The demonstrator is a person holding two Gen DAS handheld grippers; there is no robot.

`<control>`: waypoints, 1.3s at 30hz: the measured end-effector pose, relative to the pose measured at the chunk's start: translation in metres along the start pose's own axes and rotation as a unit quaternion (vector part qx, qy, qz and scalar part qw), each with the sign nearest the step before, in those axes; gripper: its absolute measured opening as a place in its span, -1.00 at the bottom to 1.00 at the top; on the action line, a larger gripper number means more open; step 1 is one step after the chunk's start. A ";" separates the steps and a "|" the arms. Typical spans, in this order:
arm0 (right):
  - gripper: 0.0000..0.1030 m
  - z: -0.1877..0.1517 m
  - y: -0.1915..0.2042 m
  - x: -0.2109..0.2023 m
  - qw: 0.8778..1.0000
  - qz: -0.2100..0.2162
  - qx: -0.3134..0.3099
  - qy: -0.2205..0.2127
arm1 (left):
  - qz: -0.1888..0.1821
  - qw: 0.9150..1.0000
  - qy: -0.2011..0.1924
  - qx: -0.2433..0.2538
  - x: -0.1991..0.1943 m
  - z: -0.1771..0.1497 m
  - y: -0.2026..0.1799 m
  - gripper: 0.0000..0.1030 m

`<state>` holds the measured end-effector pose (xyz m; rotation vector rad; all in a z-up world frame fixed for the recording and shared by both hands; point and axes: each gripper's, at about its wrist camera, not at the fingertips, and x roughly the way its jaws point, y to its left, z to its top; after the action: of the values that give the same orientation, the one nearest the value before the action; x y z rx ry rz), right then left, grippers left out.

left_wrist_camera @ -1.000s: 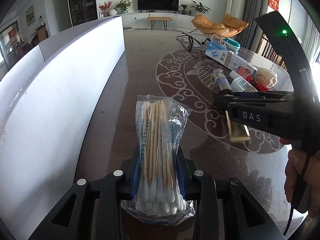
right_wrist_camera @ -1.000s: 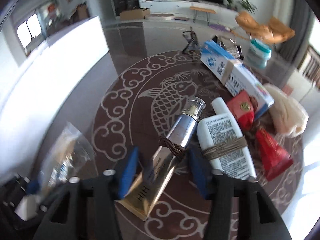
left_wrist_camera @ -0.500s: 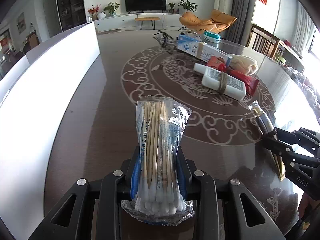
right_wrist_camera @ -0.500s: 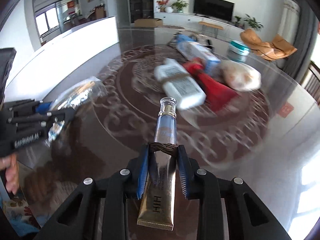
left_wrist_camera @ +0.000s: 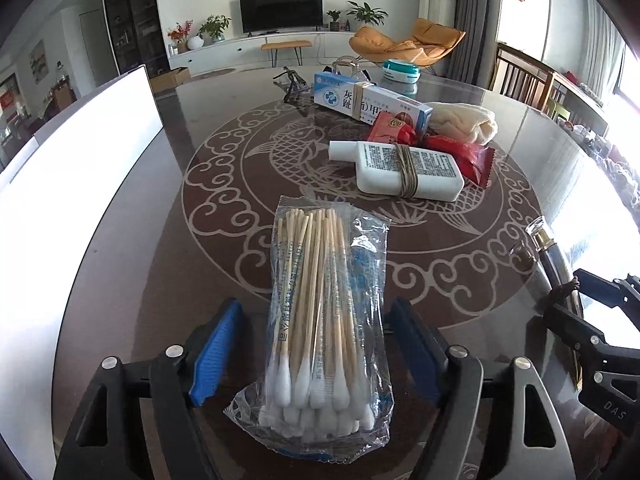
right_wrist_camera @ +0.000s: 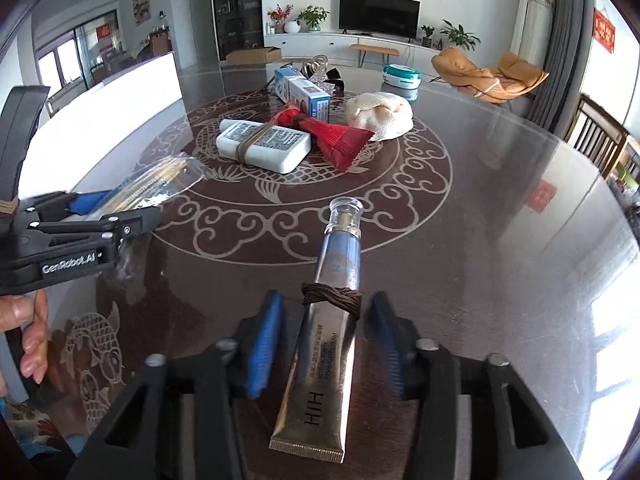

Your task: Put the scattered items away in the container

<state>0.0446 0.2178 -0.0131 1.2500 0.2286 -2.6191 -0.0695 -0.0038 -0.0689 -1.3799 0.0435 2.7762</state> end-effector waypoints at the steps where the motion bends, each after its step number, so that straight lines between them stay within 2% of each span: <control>1: 0.09 0.000 -0.001 0.000 1.000 -0.001 0.002 0.000 | -0.004 1.000 0.001 -0.006 0.001 0.000 0.003 0.56; 13: 0.26 -0.002 -0.006 0.002 1.000 -0.002 0.023 0.004 | -0.009 1.000 0.018 0.010 0.007 0.000 -0.004 0.99; 39: 0.29 -0.002 -0.006 0.002 1.000 -0.002 0.022 0.005 | -0.010 1.000 0.020 0.012 0.008 0.001 -0.004 1.00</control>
<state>0.0432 0.2239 -0.0157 1.2771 0.1747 -2.6360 -0.0745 0.0007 -0.0747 -1.4220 0.0639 2.7216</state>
